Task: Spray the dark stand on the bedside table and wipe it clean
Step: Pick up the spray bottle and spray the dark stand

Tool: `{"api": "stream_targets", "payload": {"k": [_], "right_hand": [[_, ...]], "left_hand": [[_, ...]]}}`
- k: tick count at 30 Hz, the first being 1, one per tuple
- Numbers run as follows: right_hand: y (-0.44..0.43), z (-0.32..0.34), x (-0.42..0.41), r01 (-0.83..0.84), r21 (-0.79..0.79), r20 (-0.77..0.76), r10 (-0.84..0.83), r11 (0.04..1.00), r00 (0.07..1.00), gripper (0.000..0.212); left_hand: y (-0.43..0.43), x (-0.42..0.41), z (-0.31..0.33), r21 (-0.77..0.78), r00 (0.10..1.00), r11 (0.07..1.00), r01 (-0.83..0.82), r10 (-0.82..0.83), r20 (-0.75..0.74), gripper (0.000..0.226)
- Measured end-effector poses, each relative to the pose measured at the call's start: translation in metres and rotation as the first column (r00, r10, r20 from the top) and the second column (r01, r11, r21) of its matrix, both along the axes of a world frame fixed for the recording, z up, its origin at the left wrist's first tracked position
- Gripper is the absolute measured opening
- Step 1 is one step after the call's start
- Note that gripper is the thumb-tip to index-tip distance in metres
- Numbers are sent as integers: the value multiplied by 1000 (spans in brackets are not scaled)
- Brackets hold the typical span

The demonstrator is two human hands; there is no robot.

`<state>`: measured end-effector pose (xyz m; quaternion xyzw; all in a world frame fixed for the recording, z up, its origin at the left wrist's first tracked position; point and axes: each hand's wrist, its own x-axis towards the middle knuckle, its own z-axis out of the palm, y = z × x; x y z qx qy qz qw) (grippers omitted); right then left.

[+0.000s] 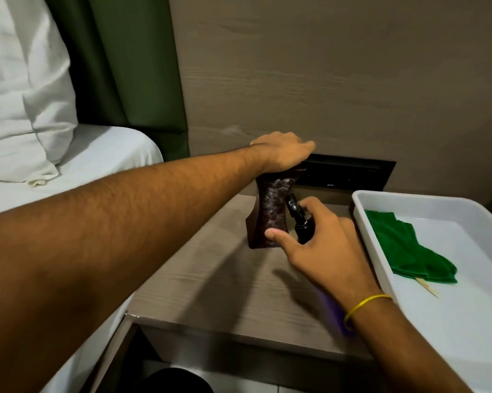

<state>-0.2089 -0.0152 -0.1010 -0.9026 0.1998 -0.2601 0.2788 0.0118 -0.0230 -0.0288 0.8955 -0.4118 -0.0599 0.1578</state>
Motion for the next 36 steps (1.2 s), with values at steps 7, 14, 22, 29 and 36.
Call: {"api": "stream_targets", "payload": {"k": [7,14,22,29,36], "right_hand": [[-19,-14,6,-109,-319,-9,112,941,994,49],[-31,-32,8,-105,-314,98,142,944,985,47],[-36,-45,13,-91,-269,104,123,959,987,53],[-30,-56,-14,-114,-376,91,159,920,983,47],[-23,-59,-28,-24,-357,156,85,934,984,61]], "left_hand": [[-3,4,-2,-11,1000,1000,-12,12,-4,66],[-3,3,-1,-18,1000,1000,-10,10,5,66],[-2,2,-1,-30,1000,1000,1,-1,13,63],[-2,1,-2,-39,1000,999,-5,6,23,59],[-2,-2,-1,-38,999,999,-9,11,39,60]]}}
